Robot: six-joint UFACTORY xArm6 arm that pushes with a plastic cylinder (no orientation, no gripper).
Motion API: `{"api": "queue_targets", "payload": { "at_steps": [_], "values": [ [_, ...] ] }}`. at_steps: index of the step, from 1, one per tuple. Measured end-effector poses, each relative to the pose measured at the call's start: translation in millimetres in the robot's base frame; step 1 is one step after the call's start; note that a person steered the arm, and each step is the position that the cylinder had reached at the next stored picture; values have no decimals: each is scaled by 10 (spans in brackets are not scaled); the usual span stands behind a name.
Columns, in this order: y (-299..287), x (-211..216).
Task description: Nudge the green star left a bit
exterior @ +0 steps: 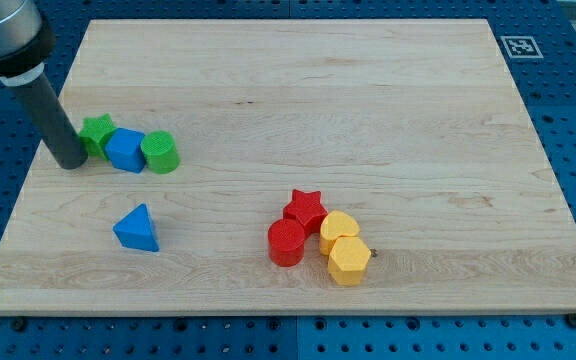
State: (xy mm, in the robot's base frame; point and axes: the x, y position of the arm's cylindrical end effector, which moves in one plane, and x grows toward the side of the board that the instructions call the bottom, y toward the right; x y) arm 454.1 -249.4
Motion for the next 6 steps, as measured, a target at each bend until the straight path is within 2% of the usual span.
{"api": "queue_targets", "payload": {
  "at_steps": [3, 6],
  "values": [
    [595, -235],
    [594, -368]
  ]
}}
